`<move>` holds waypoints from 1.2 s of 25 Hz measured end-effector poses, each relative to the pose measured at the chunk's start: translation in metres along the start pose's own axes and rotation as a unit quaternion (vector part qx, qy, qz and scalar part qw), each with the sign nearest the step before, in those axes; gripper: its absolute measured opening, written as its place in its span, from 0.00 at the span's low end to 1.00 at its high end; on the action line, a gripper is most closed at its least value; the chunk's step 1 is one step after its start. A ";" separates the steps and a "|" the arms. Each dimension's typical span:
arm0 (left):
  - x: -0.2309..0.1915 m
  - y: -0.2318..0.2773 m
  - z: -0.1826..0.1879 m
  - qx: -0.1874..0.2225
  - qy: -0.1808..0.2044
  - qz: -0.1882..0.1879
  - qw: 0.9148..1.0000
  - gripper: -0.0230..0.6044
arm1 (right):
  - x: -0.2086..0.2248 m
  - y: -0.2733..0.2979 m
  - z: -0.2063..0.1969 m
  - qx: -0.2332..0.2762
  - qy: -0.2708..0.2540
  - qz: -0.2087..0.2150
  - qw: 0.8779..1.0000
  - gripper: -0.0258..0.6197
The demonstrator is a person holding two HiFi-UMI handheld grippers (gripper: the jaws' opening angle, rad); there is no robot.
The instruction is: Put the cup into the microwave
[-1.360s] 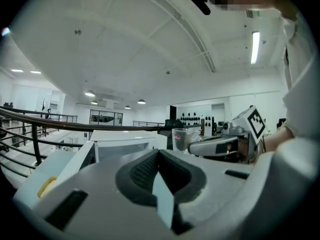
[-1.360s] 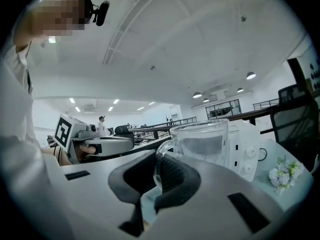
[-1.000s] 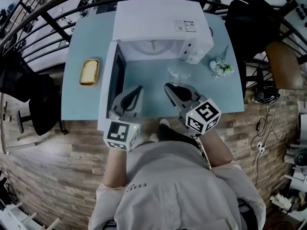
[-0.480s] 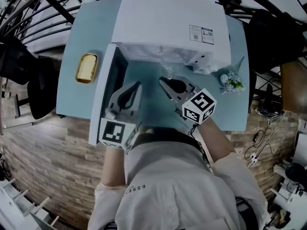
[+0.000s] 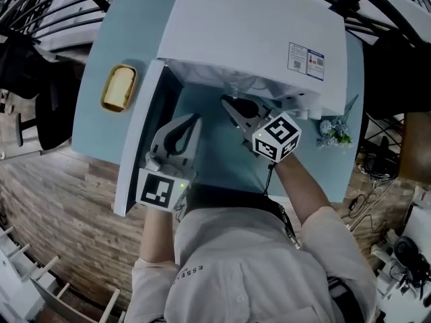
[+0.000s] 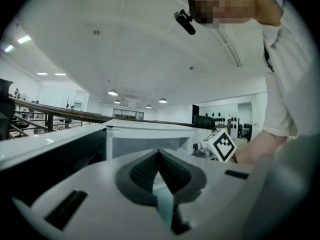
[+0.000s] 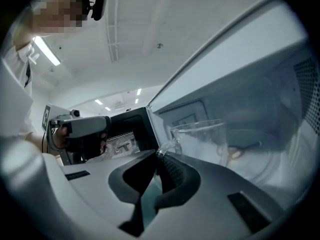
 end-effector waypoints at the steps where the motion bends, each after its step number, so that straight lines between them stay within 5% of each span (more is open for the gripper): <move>1: 0.000 0.002 -0.002 -0.002 -0.001 0.002 1.000 0.04 | 0.005 0.003 -0.001 -0.001 -0.002 -0.001 1.000 0.07; 30: 0.007 0.019 -0.036 -0.022 -0.024 0.015 0.999 0.04 | 0.059 0.048 0.002 0.010 -0.039 -0.034 0.999 0.07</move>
Point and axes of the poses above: the fingertips, and each gripper's own axes: y forward along the fingers, x to its right, z out of its top, the point moved 7 cm from there along -y, backward along the fingers, and after that the axes turned 12 degrees about y, right-handed, at the moved point
